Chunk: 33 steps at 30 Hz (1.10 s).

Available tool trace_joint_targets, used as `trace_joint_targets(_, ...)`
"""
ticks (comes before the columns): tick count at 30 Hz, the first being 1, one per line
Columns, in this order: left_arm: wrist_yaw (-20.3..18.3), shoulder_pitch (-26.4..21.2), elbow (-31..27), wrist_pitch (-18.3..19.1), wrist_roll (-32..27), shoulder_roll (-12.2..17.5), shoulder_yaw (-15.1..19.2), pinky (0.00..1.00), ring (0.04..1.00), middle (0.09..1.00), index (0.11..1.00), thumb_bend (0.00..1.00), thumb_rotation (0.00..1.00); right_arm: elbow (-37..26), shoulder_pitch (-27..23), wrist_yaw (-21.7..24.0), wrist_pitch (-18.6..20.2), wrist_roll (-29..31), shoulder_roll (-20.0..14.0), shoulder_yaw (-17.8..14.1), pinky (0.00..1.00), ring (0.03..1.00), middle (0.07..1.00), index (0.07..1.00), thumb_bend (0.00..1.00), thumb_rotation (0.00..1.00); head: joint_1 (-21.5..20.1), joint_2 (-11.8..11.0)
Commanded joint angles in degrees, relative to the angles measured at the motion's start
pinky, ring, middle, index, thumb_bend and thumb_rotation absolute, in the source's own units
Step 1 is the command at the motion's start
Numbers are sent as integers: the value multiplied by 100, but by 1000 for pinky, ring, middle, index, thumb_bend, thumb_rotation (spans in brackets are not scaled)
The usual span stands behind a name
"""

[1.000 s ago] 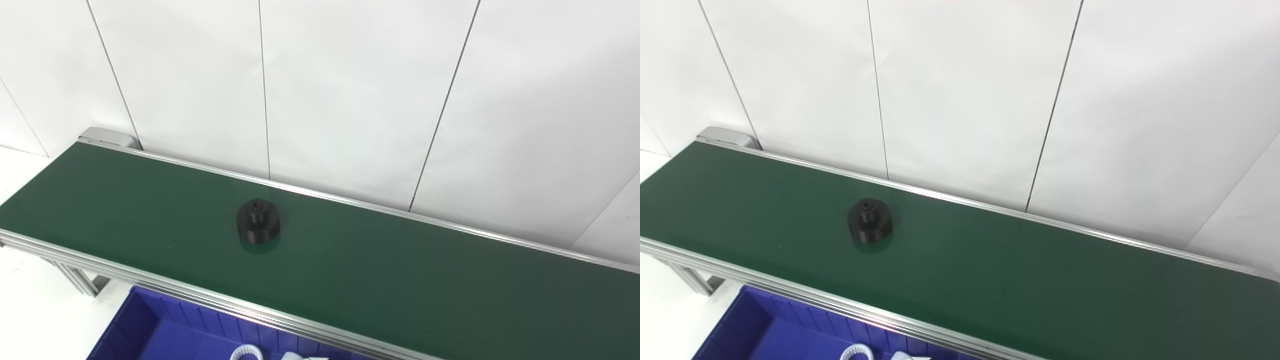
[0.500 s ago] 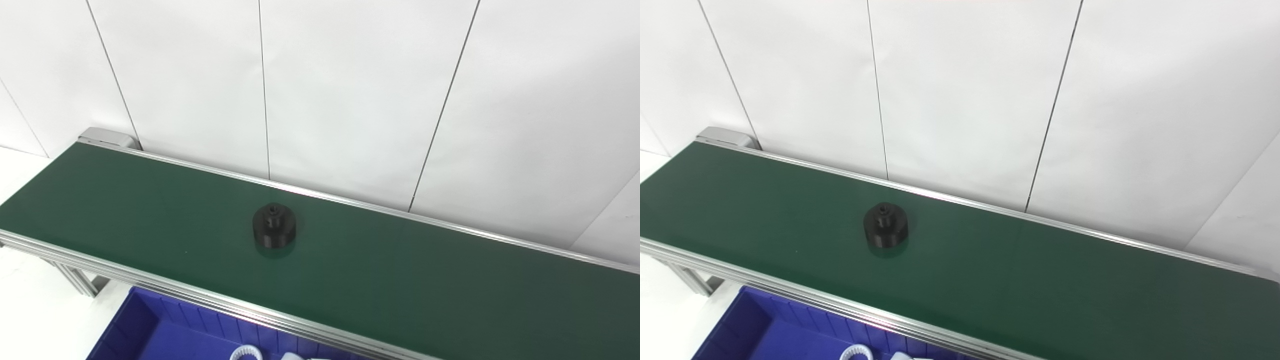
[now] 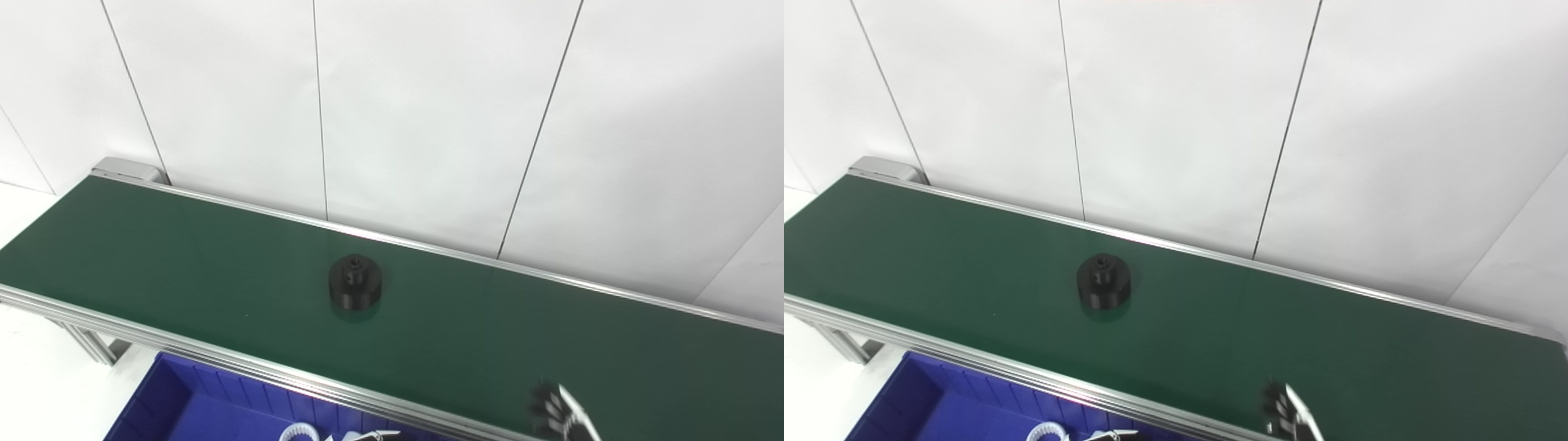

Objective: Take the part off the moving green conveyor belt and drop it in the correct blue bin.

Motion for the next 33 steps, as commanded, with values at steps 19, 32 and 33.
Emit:
trace_joint_targets(19,-847,-59,-404,-220,93,245,471,830,906,932,930,731,829,109,-2653,1458,2946,-1044,670,-212,732,847,900,919,775,500,-918,619)
trace_joint_targets(32,-900,187,-654,-221,-120,230,558,843,898,926,920,710,816,1509,-4037,1914,3961,-1802,678,265,757,887,924,944,871,446,-1092,892)
trace_joint_targets(33,-906,200,-659,-221,-144,227,563,835,898,926,916,711,809,1576,-4093,1928,4001,-1835,670,304,760,889,925,946,878,445,-1092,892)
